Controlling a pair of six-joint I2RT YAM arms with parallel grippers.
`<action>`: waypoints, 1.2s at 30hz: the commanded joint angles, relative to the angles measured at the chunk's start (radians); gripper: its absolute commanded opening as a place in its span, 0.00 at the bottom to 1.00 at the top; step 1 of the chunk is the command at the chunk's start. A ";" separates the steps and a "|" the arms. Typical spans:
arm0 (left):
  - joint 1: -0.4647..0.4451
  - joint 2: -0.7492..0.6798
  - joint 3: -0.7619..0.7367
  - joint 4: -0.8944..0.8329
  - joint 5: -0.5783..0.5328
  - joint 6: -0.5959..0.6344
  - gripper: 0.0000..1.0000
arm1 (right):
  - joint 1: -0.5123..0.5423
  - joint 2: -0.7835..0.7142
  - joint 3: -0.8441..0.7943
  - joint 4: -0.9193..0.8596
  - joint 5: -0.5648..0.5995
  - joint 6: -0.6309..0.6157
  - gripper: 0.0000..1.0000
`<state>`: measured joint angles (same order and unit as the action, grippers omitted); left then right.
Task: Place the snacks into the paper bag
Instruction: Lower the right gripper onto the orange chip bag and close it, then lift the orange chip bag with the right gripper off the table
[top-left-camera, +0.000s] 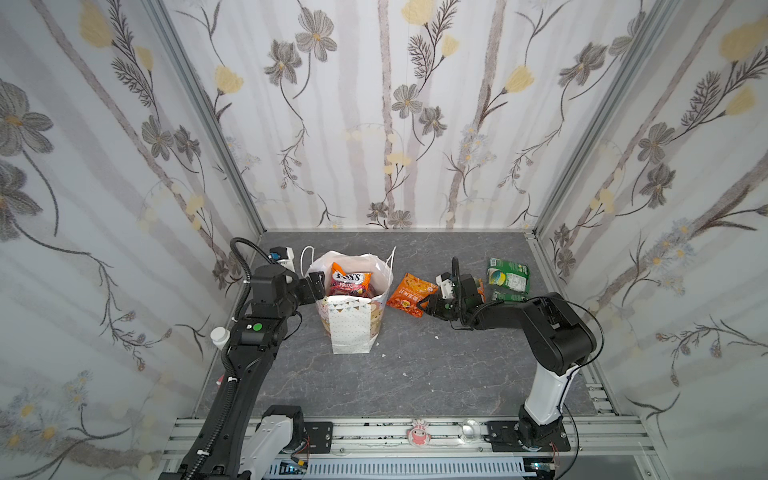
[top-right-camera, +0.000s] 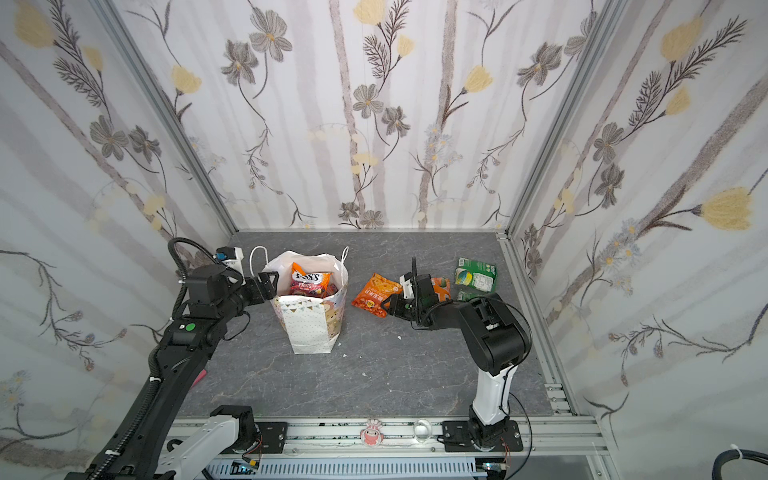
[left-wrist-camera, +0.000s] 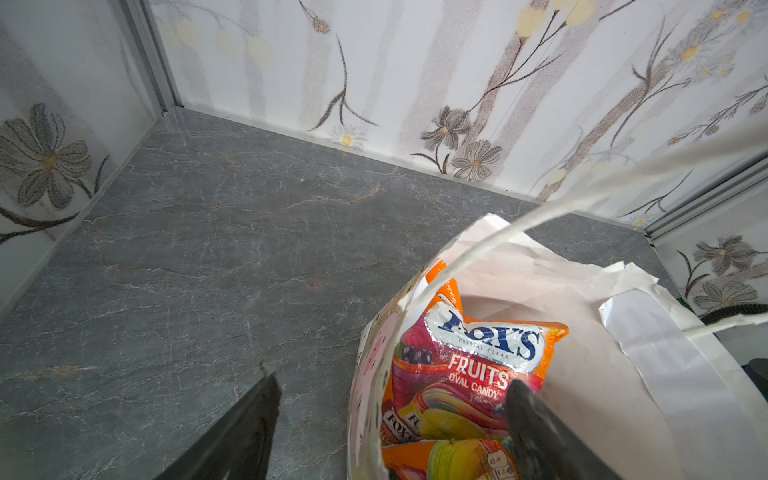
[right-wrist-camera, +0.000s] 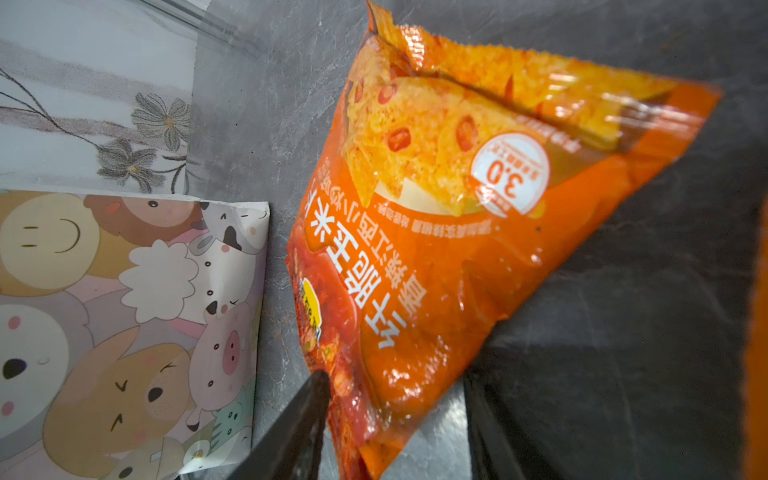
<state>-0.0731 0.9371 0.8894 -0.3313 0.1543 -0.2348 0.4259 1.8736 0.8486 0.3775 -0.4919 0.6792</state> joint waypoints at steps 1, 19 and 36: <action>0.001 -0.004 -0.001 0.025 0.004 0.010 0.85 | 0.000 0.015 0.016 -0.037 0.008 -0.010 0.52; 0.001 -0.011 0.000 0.025 -0.010 0.013 0.84 | 0.004 0.047 0.072 -0.126 0.060 -0.038 0.00; 0.001 -0.017 -0.002 0.025 -0.021 0.013 0.84 | 0.049 -0.268 0.019 -0.281 0.230 -0.111 0.00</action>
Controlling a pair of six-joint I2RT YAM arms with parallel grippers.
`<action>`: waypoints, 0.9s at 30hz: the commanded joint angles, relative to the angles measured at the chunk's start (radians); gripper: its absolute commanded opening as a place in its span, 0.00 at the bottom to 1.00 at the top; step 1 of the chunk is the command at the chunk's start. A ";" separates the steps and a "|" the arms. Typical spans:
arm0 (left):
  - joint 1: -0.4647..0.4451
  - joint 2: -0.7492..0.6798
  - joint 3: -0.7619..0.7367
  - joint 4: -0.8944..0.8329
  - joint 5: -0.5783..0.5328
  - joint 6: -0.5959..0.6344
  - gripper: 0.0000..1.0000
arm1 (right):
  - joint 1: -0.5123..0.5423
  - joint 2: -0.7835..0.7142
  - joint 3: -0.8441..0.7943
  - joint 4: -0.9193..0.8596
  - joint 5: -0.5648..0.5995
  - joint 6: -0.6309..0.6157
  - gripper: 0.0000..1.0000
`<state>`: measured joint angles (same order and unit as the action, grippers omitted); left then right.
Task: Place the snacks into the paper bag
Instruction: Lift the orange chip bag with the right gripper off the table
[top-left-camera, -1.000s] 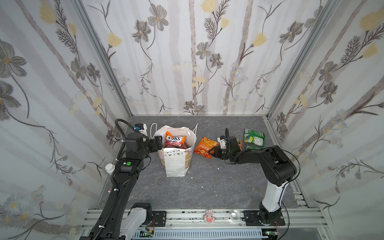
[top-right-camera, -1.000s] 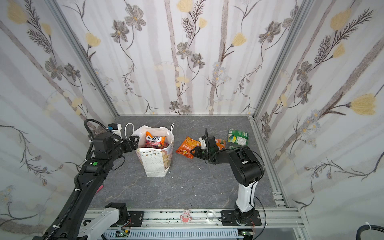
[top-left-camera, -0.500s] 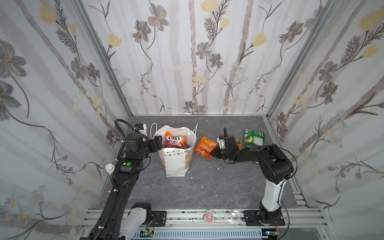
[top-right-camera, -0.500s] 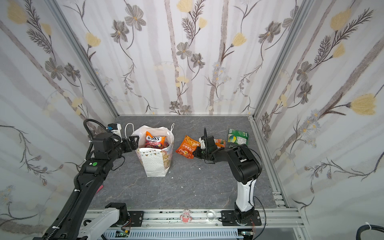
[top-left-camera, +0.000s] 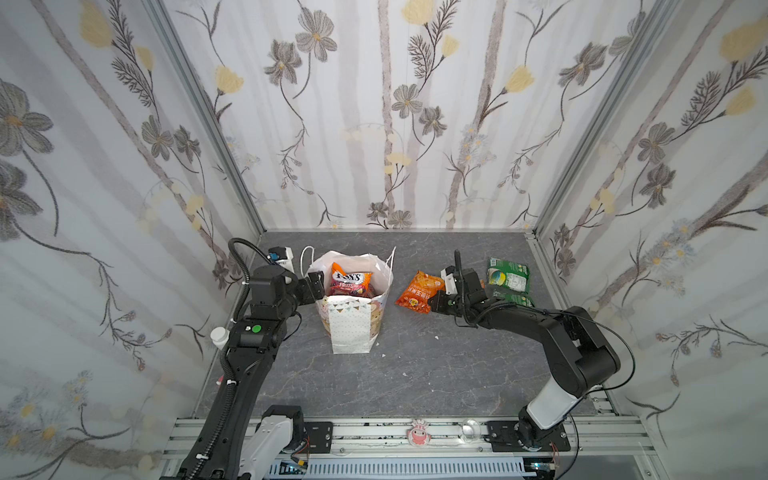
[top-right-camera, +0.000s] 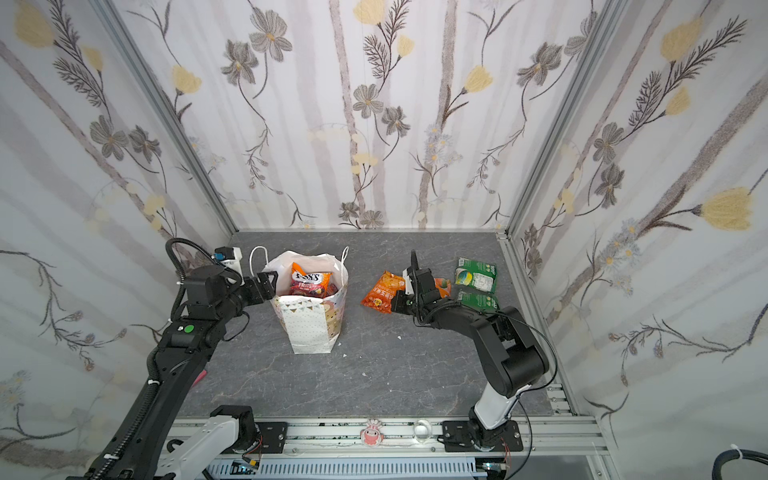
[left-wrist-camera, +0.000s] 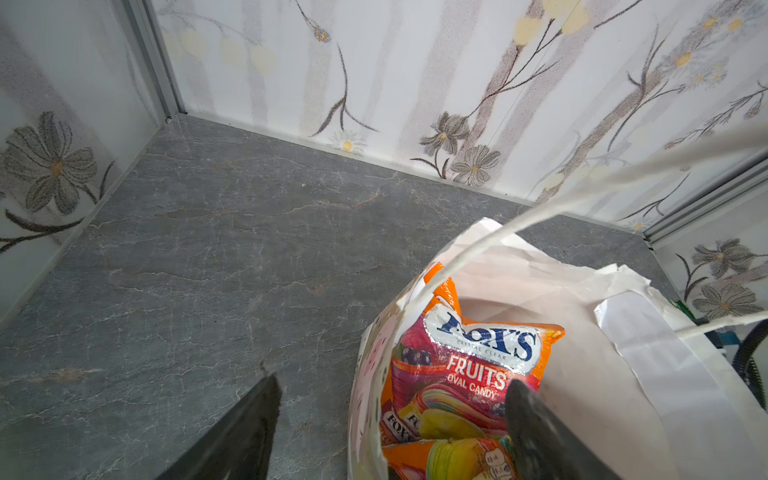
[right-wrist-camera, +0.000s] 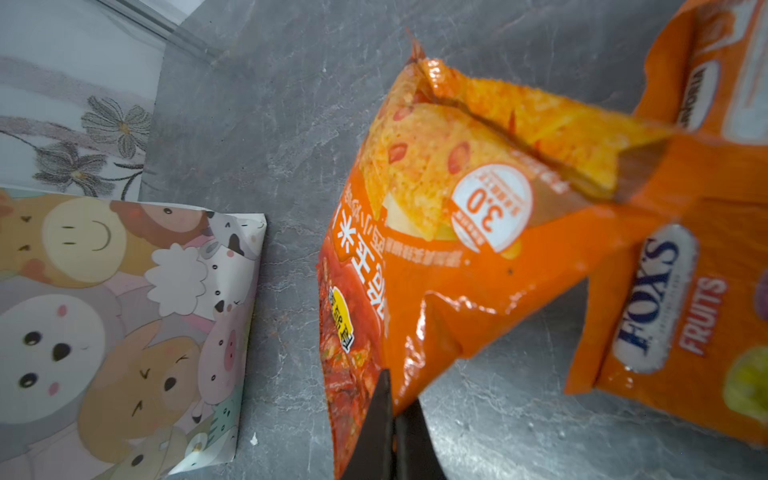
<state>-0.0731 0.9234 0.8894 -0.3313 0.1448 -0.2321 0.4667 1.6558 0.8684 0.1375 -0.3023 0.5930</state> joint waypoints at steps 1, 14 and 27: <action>0.000 -0.003 -0.003 0.025 -0.011 0.011 0.85 | 0.010 -0.081 0.000 -0.055 0.050 -0.029 0.00; 0.001 -0.009 -0.001 0.026 -0.009 0.011 0.81 | 0.037 -0.352 0.117 -0.287 0.135 -0.108 0.00; 0.000 -0.014 -0.004 0.026 -0.006 0.013 0.79 | 0.095 -0.432 0.222 -0.375 0.203 -0.137 0.00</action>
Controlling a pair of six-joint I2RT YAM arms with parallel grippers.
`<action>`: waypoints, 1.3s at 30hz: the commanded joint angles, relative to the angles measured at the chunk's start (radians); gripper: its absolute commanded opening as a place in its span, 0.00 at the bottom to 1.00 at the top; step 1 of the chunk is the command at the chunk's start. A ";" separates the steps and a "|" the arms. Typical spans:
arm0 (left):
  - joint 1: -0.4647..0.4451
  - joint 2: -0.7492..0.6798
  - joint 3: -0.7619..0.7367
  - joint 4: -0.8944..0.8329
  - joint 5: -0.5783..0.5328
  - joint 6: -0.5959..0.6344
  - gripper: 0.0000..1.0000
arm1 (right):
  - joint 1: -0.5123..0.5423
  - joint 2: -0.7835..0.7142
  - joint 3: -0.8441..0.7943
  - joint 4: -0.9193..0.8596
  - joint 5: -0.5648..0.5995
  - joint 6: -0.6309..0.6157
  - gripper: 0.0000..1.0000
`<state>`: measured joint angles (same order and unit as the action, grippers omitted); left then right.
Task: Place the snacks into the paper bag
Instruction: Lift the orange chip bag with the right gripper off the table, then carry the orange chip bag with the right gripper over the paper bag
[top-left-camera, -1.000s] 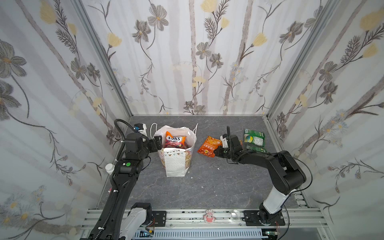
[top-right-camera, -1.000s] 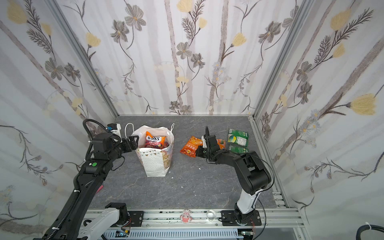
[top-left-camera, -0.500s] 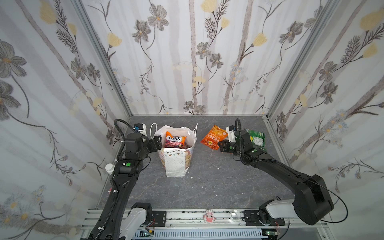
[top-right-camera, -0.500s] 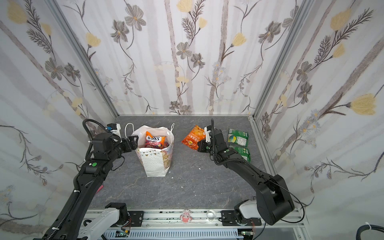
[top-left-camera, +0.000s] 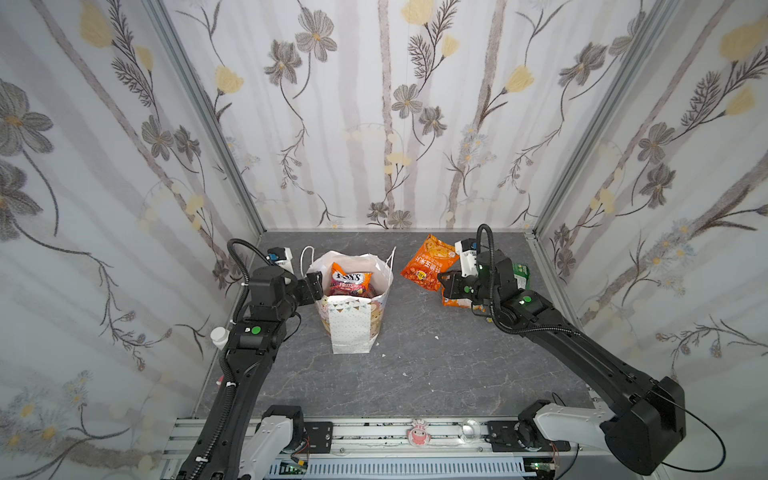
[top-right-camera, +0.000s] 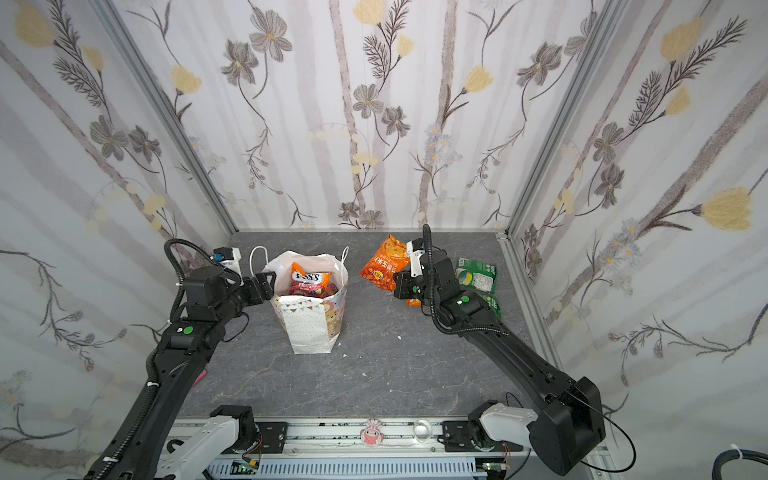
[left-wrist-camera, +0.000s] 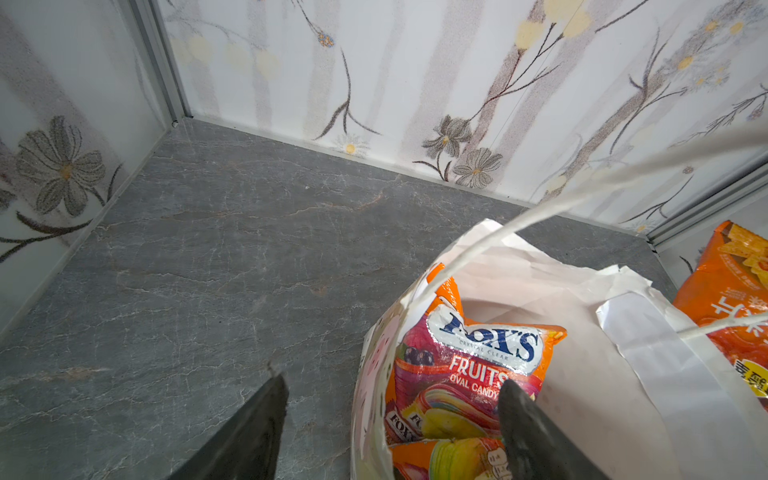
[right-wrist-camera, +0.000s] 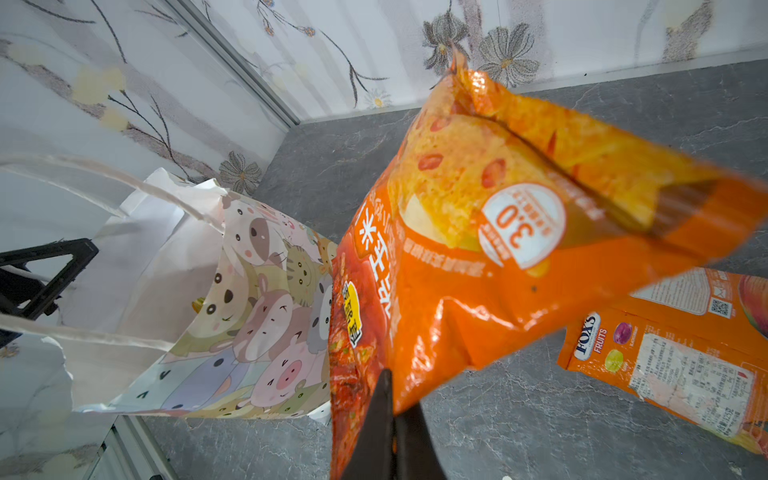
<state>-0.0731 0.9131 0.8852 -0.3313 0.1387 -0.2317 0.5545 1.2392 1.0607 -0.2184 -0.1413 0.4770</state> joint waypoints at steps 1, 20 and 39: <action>0.001 -0.003 -0.001 0.025 0.001 0.012 0.79 | 0.011 -0.019 0.040 -0.028 0.049 -0.026 0.00; 0.000 -0.003 -0.001 0.025 -0.005 0.015 0.79 | 0.073 -0.061 0.249 -0.097 0.073 -0.106 0.00; 0.000 0.002 0.001 0.028 -0.005 0.015 0.79 | 0.247 0.076 0.543 -0.213 0.030 -0.211 0.00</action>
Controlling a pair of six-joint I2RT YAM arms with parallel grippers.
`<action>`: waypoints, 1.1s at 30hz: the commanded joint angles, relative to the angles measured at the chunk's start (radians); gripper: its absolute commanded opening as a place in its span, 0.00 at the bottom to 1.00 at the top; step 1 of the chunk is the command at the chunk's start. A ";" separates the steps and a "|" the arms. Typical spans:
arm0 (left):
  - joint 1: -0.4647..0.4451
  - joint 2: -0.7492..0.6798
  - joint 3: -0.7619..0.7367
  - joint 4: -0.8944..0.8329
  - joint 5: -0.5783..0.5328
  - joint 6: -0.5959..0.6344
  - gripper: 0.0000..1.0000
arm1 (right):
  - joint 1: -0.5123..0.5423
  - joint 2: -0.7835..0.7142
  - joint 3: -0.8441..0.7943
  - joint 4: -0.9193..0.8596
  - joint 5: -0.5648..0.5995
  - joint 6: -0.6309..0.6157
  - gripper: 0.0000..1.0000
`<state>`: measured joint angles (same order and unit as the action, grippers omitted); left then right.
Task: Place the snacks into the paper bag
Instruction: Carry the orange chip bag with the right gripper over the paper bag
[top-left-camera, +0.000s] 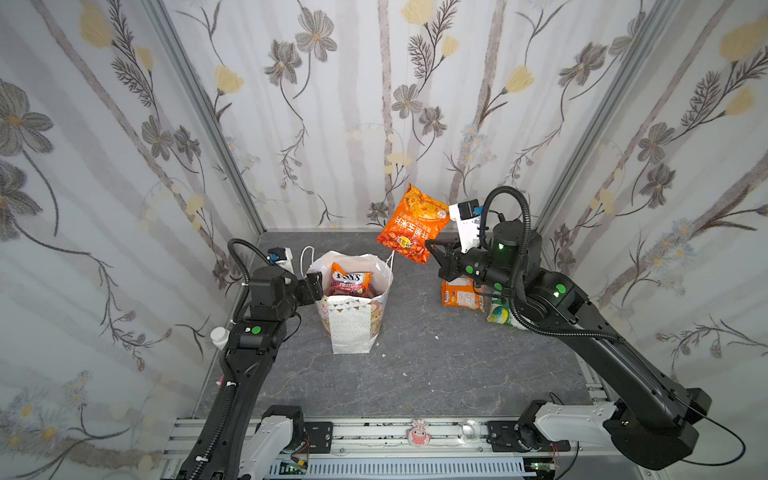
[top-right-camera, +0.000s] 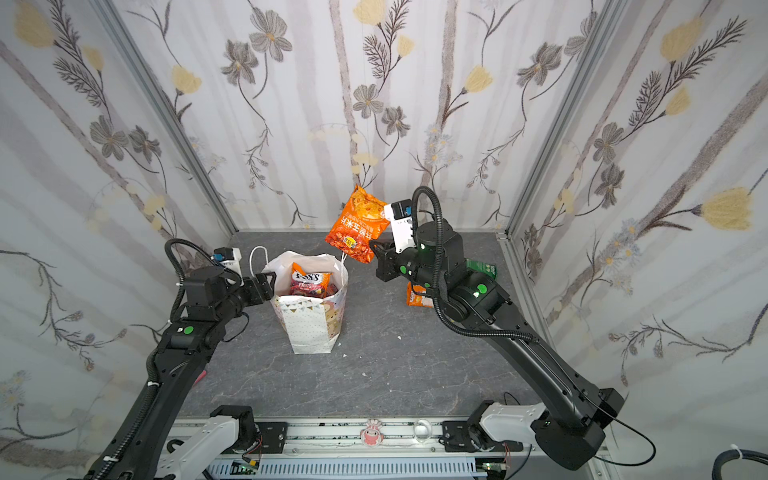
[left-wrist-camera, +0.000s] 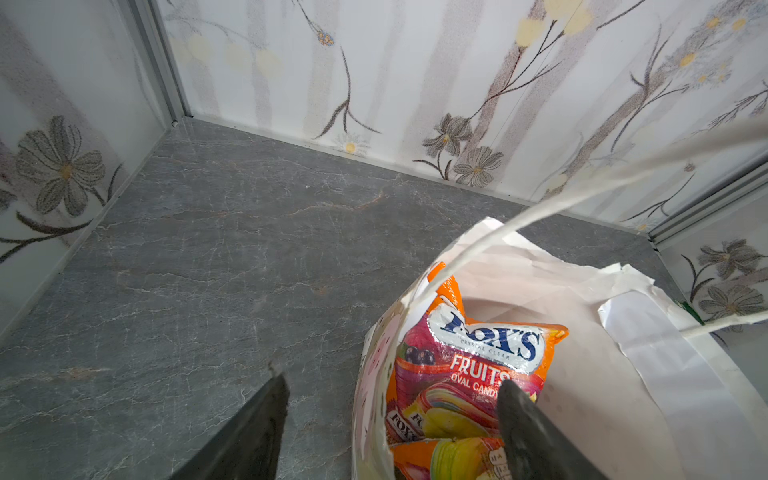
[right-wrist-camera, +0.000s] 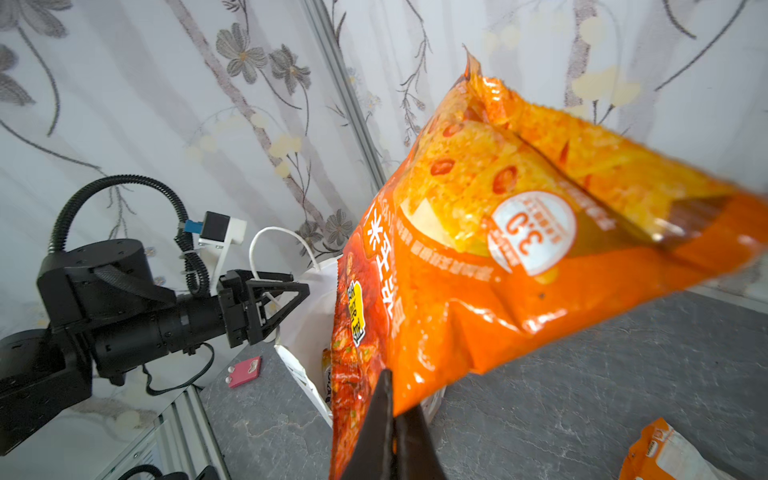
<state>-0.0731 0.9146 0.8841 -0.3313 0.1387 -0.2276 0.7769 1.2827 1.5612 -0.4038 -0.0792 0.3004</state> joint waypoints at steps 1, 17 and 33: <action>0.001 0.000 0.001 0.025 -0.005 0.011 0.79 | 0.036 0.058 0.074 -0.056 -0.024 -0.043 0.00; 0.001 0.000 -0.001 0.017 -0.023 0.017 0.80 | 0.201 0.383 0.356 -0.292 0.157 -0.148 0.00; 0.000 0.004 -0.002 0.014 -0.026 0.019 0.80 | 0.202 0.510 0.426 -0.343 0.140 -0.190 0.00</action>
<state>-0.0731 0.9165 0.8841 -0.3321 0.1242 -0.2127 0.9775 1.7729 1.9621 -0.7391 0.0692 0.1291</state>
